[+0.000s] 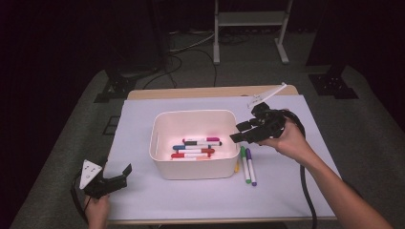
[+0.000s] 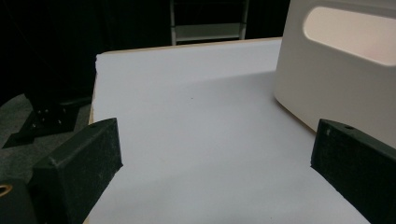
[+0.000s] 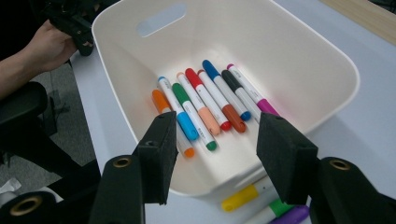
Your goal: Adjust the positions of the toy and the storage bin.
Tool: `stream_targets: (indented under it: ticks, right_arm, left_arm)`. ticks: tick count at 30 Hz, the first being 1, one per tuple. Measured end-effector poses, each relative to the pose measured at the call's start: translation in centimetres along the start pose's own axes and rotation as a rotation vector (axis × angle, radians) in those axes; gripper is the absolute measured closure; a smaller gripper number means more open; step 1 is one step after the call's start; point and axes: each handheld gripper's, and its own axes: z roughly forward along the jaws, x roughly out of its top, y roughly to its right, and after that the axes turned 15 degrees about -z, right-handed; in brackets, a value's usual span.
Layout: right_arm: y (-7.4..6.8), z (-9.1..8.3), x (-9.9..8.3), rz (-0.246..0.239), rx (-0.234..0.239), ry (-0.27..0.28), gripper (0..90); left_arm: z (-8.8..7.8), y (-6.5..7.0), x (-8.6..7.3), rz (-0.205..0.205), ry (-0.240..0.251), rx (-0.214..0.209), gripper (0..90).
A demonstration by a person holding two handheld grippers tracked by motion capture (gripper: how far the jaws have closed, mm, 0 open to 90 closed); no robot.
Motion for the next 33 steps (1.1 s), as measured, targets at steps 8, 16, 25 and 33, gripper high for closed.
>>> stream_targets:
  ticks: [8, 16, 25, 33]
  right_arm:
    - [0.3, -0.6, -2.5, 0.037, -0.024, 0.002, 44.4]
    - [0.5, 0.4, -5.8, 0.091, -0.040, -0.026, 43.3]
    - [0.6, 3.0, -9.2, 0.121, -0.067, -0.081, 42.6]
    - [0.4, 5.0, -11.8, 0.167, -0.089, -0.141, 43.1]
  left_arm:
    - [0.0, 0.0, 0.0, 0.001, 0.001, 0.001, 0.5]
    - [0.0, 0.1, 0.0, 0.000, 0.004, 0.001, 0.5]
    - [0.0, 0.0, 0.0, 0.002, 0.001, 0.000, 0.5]
    - [0.0, 0.0, 0.0, 0.002, 0.001, 0.001, 0.5]
